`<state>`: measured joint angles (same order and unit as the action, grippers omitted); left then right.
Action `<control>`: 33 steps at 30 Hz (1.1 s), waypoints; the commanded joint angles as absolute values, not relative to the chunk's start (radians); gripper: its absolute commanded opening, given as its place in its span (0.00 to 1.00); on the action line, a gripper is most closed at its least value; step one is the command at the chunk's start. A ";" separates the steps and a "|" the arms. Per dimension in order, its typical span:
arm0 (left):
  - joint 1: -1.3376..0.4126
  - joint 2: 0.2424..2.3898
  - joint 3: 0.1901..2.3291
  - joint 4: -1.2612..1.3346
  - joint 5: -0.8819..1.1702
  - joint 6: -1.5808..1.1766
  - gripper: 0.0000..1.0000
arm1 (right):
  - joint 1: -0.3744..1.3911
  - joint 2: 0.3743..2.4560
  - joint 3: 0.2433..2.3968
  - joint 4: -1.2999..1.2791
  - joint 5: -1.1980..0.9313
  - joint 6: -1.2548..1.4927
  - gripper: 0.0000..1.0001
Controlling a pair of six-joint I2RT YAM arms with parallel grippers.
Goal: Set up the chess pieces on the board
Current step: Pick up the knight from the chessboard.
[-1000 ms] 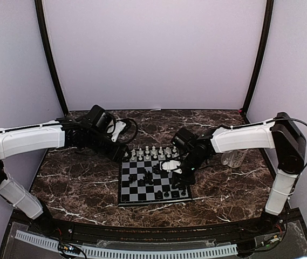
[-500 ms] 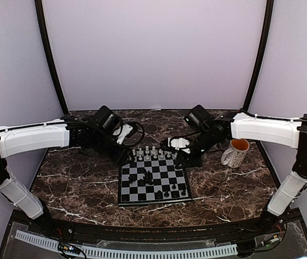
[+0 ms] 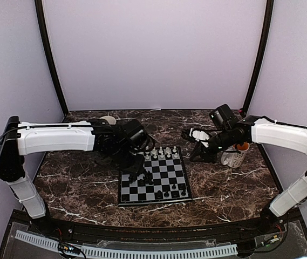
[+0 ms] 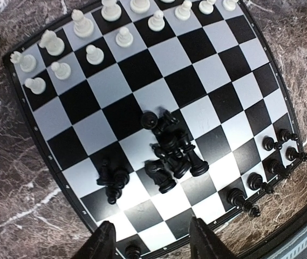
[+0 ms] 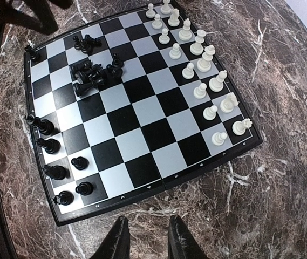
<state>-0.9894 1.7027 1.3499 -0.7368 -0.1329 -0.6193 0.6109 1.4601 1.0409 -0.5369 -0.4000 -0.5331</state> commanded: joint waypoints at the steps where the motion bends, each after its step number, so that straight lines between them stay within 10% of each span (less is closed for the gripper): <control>1: -1.025 1.795 1.421 -0.841 -0.153 -0.811 0.47 | 0.605 1.423 1.024 -0.484 -0.445 -0.522 0.26; 33: -1.015 1.989 1.500 -0.860 -0.123 -0.818 0.37 | 0.603 1.416 0.999 -0.489 -0.462 -0.552 0.27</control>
<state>-1.0252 1.9762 1.4742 -0.8349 -0.1291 -0.8345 0.6075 1.4265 1.0084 -0.5083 -0.4526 -0.5419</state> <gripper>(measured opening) 0.376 0.268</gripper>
